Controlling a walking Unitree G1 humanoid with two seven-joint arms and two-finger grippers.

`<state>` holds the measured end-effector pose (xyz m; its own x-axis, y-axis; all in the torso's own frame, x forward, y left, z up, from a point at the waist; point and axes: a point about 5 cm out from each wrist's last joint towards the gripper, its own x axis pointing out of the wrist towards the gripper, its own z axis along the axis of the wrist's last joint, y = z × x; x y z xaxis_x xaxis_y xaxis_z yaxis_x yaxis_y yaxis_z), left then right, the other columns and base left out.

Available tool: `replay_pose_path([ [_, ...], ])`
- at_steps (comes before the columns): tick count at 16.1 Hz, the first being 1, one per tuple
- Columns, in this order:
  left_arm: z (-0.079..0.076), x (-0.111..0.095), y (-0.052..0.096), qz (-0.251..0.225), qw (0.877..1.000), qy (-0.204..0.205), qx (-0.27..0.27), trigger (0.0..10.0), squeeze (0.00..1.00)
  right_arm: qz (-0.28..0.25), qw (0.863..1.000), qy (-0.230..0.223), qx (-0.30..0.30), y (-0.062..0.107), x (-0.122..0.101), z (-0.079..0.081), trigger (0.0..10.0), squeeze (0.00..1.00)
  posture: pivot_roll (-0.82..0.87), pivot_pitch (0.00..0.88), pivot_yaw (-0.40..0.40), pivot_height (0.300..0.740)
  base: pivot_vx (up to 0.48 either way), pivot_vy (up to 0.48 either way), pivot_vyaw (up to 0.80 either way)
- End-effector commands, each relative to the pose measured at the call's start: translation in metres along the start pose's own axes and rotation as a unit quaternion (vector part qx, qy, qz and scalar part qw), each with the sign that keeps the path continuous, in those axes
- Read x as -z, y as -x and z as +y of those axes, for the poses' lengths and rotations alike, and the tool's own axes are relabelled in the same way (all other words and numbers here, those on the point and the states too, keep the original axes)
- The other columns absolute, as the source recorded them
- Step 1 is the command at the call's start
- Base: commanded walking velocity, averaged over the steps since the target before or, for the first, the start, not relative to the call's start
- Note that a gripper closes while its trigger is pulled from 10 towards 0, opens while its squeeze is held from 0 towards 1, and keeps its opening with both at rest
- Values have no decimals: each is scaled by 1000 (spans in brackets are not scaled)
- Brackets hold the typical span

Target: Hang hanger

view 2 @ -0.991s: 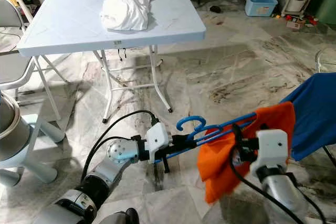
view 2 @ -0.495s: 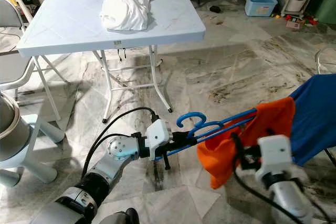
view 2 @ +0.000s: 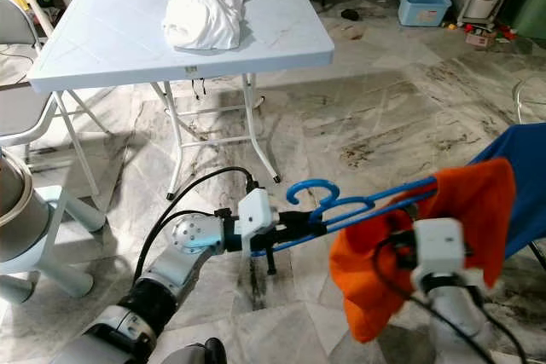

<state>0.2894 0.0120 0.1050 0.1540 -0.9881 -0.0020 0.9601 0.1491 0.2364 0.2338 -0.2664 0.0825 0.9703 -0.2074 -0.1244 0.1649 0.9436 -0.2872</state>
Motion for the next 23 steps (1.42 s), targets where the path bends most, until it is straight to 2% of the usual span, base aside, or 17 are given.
replay_pose_path([
  [1, -1, -5, 0, -14, 1000, -5, 9, 0, 0, 0, 999, -10, 47, -1, 2, -13, 0, 0, -59, 131, 11, 740, 0, 0, 0],
  [2, -4, -3, 2, -11, 1000, -2, 15, 0, 0, -5, 996, -14, 92, -3, 2, -25, 0, 0, -58, 131, 12, 740, 0, 0, 0],
  [9, -6, 1, 2, 3, 1000, -2, 14, 0, 0, -23, 988, -27, 153, 6, 3, -48, 0, 0, -76, 126, 10, 740, 0, 0, 0],
  [23, -7, 2, -2, 6, 1000, -6, 1, 0, 0, -48, 987, -43, 151, 8, -2, -49, 0, 0, -87, 125, 3, 740, 0, 0, 0],
])
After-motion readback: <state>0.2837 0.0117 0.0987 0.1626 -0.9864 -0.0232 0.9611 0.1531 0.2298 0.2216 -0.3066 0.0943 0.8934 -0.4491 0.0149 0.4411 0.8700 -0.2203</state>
